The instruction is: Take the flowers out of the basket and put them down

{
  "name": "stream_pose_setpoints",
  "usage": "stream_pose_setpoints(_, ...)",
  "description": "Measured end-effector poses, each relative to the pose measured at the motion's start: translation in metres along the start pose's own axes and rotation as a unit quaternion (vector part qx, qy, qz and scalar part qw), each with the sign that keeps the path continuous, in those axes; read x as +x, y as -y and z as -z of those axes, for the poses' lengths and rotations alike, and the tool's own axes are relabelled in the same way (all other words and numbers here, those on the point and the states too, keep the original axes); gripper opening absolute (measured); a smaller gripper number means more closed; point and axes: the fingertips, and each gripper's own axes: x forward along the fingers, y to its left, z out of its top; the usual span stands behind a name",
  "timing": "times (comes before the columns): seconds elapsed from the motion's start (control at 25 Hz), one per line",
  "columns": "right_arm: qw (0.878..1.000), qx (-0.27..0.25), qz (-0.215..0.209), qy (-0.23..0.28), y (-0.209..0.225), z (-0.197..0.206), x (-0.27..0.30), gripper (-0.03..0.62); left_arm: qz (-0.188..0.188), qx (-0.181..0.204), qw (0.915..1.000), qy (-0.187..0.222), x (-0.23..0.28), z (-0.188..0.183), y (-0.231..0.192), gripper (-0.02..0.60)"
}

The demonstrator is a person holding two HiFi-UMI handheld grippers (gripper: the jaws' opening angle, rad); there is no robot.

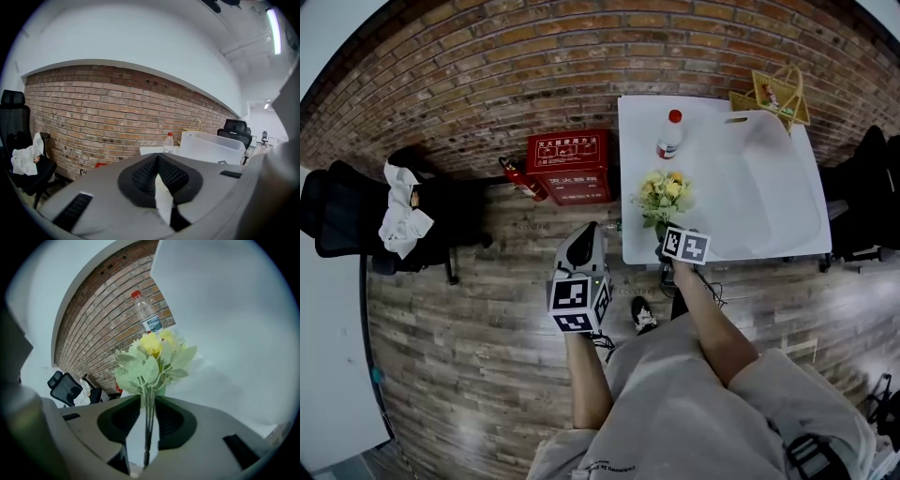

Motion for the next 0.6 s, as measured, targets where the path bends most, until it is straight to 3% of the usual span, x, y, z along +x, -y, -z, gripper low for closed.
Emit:
stream_pose_setpoints(0.16, 0.999, -0.013, -0.046, -0.009, -0.018, 0.005, -0.005, 0.344, 0.005, -0.012, 0.9999, 0.001, -0.006, 0.008, -0.002, 0.025)
stream_pose_setpoints(0.44, 0.994, -0.088, -0.033, 0.049, -0.006, -0.004, -0.046, 0.353, 0.031, -0.013, 0.9993, -0.017, 0.014, 0.031, 0.011, 0.025)
stream_pose_setpoints(0.6, 0.987, -0.101, -0.070, 0.100, -0.011, -0.017, -0.080, 0.354, 0.064, -0.002, 0.9977, -0.020, 0.027, 0.031, 0.037, 0.025)
